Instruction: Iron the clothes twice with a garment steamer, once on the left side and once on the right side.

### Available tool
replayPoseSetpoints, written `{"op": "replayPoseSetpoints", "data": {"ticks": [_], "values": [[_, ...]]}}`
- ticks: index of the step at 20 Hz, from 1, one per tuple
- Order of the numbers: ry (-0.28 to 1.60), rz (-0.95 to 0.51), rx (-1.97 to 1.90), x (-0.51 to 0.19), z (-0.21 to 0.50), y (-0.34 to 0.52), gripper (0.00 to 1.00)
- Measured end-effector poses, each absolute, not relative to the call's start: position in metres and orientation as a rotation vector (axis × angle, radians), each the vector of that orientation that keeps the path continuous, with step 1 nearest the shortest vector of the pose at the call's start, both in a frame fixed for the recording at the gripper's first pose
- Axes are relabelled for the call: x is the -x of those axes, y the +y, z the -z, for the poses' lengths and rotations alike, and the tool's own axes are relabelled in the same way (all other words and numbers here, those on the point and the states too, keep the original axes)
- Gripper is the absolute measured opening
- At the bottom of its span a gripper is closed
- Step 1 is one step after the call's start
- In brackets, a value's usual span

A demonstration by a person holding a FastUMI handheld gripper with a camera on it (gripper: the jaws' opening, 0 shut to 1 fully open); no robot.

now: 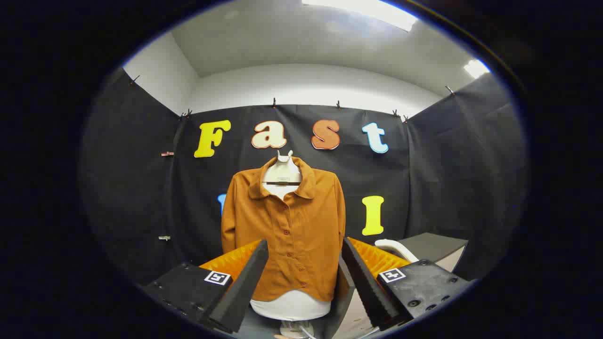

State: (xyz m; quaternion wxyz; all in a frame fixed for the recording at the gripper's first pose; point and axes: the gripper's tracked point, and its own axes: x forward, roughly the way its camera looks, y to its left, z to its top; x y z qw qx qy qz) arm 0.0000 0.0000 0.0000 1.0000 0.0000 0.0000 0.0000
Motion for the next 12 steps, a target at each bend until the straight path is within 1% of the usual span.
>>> {"op": "replayPoseSetpoints", "data": {"ticks": [12], "values": [[0.020,0.018,0.015,0.0056,0.0072,0.0031,0.98]]}}
